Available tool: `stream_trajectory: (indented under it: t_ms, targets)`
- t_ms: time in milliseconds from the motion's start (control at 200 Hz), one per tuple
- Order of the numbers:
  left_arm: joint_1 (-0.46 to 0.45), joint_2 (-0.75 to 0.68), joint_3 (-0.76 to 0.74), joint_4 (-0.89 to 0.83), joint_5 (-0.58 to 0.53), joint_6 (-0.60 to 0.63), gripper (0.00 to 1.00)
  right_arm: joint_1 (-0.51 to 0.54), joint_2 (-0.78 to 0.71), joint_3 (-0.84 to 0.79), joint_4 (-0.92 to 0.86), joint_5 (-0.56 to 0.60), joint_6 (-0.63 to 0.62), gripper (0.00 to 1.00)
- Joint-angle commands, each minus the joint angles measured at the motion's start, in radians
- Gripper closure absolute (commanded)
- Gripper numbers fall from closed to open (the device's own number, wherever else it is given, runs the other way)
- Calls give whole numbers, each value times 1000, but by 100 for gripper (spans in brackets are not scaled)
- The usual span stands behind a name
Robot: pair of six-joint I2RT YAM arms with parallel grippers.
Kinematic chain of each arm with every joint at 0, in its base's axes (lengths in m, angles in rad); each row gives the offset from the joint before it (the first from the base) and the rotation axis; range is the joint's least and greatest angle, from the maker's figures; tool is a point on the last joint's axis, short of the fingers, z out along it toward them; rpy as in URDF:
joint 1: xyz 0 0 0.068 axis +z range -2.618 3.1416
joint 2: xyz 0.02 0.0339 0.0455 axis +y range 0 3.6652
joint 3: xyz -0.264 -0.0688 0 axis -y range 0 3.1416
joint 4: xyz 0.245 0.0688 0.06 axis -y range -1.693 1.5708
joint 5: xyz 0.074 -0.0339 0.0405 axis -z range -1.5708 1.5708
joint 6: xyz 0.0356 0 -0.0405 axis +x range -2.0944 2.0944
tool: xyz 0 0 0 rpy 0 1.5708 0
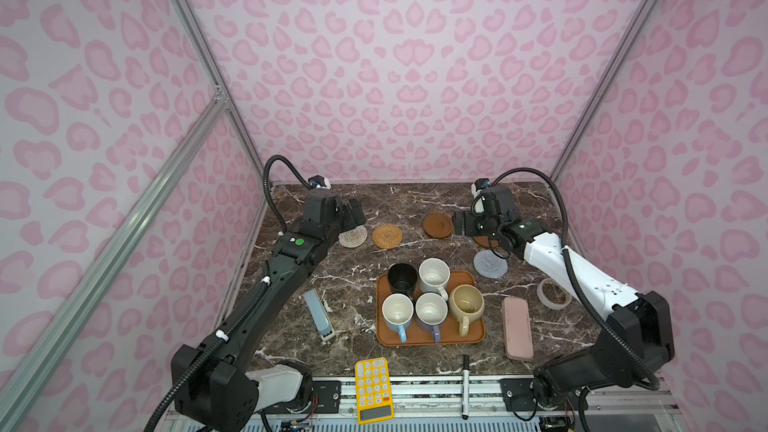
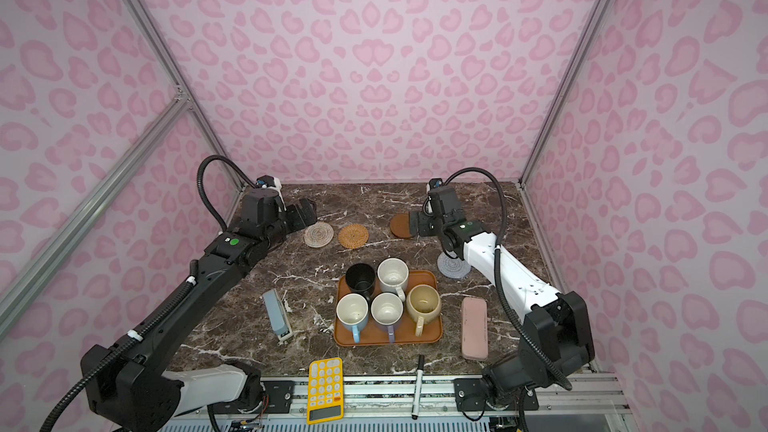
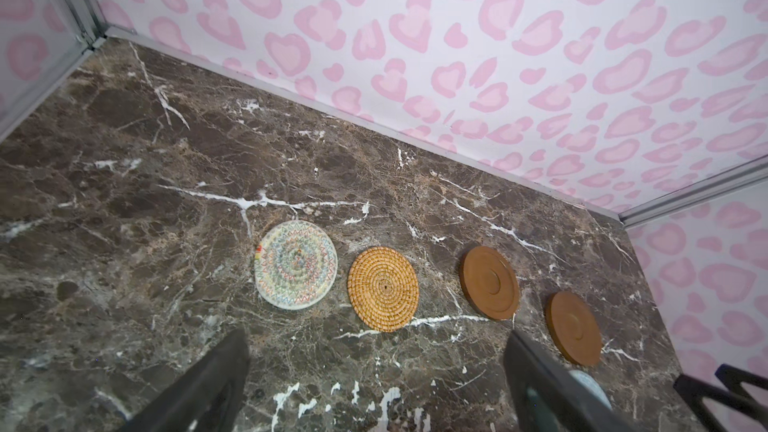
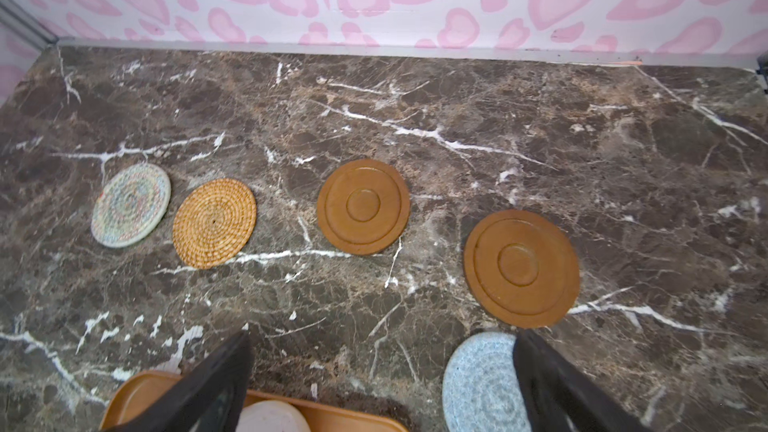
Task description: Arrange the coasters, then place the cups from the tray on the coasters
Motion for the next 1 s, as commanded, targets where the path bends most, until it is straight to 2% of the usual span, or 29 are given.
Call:
stream_trajectory:
  t_ms: [0, 245, 315, 400, 630, 755, 910, 995]
  targets:
    - [-5, -34, -13, 33, -23, 86, 3, -10, 35, 20, 25, -110, 3, 6]
    - [-20, -64, -46, 44, -26, 57, 3, -10, 86, 42, 48, -46, -24, 7]
    - [-19, -41, -7, -60, -76, -47, 3, -26, 114, 38, 73, -48, -7, 7]
    - [-26, -6, 18, -71, -9, -63, 3, -57, 172, 82, 37, -102, 2, 9]
    - [-70, 106, 47, -45, 67, -96, 3, -65, 290, 163, 1, -117, -1, 10]
    - [-80, 176, 78, -56, 88, -104, 3, -67, 354, 193, -6, -137, 12, 15]
    - [-93, 295, 152, -58, 202, -79, 3, -71, 451, 244, -43, -142, 12, 21]
    - [-116, 361, 204, -65, 216, -65, 3, -76, 496, 305, -56, -148, 6, 24]
